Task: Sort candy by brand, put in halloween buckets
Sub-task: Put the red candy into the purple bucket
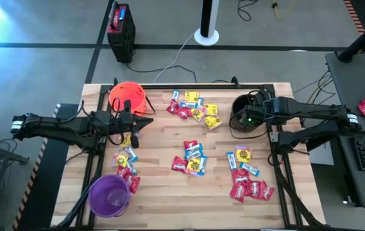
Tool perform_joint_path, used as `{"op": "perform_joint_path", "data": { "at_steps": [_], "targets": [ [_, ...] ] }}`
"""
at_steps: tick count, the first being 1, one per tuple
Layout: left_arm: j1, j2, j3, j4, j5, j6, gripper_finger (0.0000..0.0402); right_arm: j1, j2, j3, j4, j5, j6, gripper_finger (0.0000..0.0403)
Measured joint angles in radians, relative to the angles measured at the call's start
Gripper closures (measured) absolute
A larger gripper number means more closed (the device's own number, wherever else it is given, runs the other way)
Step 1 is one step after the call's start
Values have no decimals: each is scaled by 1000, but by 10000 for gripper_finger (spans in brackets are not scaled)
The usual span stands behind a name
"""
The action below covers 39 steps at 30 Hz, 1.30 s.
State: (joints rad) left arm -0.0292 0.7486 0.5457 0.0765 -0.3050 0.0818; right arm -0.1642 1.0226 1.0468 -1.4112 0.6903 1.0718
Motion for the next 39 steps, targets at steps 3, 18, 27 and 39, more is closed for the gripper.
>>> {"op": "perform_joint_path", "data": {
  "at_steps": [3,18,27,39],
  "targets": [
    [0,9,0,1,0,-21,402,0,-1,4,96,2,-98,212],
    [-45,214,1,125,52,-229,402,168,0,-76,660,-131,-627,211],
    [-51,343,101,-139,383,-127,402,277,7,-90,699,-126,-559,211],
    [-186,610,292,-270,340,-30,402,291,54,-119,723,-111,-553,211]
  ]
}}
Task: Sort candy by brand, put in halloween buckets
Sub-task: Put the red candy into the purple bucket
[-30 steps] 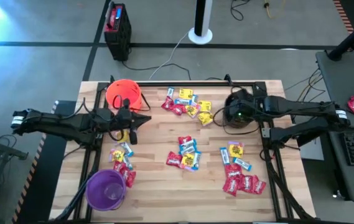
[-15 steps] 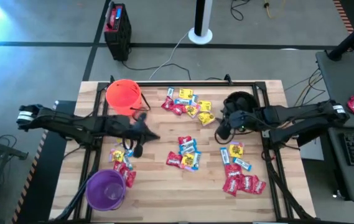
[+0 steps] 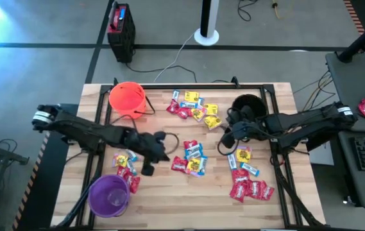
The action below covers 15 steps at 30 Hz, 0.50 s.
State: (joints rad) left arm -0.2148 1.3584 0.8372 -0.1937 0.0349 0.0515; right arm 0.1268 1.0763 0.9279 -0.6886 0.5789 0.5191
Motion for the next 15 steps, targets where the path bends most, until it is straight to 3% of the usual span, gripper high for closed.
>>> {"op": "perform_joint_path", "data": {
  "at_steps": [3,10,15],
  "targets": [
    [-44,80,43,-8,-62,-7,402,0,-1,0,8,-1,-52,211],
    [-78,228,129,-9,-69,-57,398,1,-8,13,25,-47,-62,211],
    [-78,267,146,-12,-29,41,355,23,-6,10,39,-63,5,211]
  ]
}}
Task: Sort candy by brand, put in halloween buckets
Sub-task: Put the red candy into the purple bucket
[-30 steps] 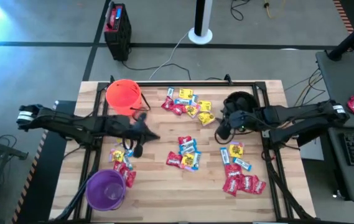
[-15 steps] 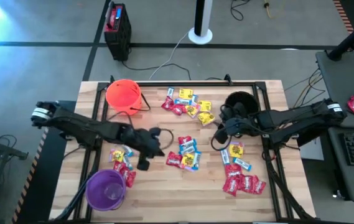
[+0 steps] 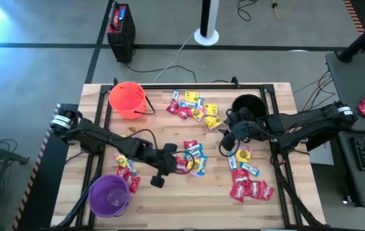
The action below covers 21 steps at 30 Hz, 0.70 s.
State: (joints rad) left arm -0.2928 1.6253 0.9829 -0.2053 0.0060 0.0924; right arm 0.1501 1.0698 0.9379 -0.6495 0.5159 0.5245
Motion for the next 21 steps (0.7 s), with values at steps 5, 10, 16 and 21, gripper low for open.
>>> {"op": "perform_joint_path", "data": {
  "at_steps": [5,10,16,21],
  "targets": [
    [1,39,-3,-57,-90,20,268,26,0,-2,5,7,55,211],
    [1,96,5,17,-130,-3,181,40,0,-2,4,7,69,211],
    [5,166,5,65,-159,-42,140,47,0,-4,4,7,70,211],
    [23,207,5,68,-182,-64,149,51,0,-5,3,7,61,211]
  ]
}}
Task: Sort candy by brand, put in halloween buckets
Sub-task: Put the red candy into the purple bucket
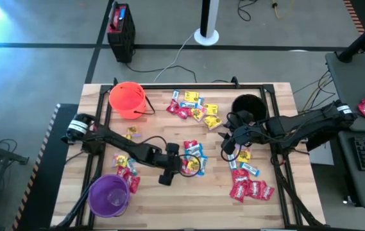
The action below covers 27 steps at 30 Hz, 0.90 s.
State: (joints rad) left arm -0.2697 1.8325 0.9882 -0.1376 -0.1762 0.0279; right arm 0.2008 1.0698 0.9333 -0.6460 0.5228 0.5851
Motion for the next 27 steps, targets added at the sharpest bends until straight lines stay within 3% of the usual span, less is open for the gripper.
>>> {"op": "perform_joint_path", "data": {
  "at_steps": [10,23,27],
  "targets": [
    [20,37,0,8,-1,-15,215,0,0,-3,-2,0,-21,211],
    [20,5,0,-6,1,-11,383,0,0,-5,-2,0,-37,211],
    [19,-24,-1,-17,2,-8,392,0,0,-5,-3,0,-40,211]
  ]
}}
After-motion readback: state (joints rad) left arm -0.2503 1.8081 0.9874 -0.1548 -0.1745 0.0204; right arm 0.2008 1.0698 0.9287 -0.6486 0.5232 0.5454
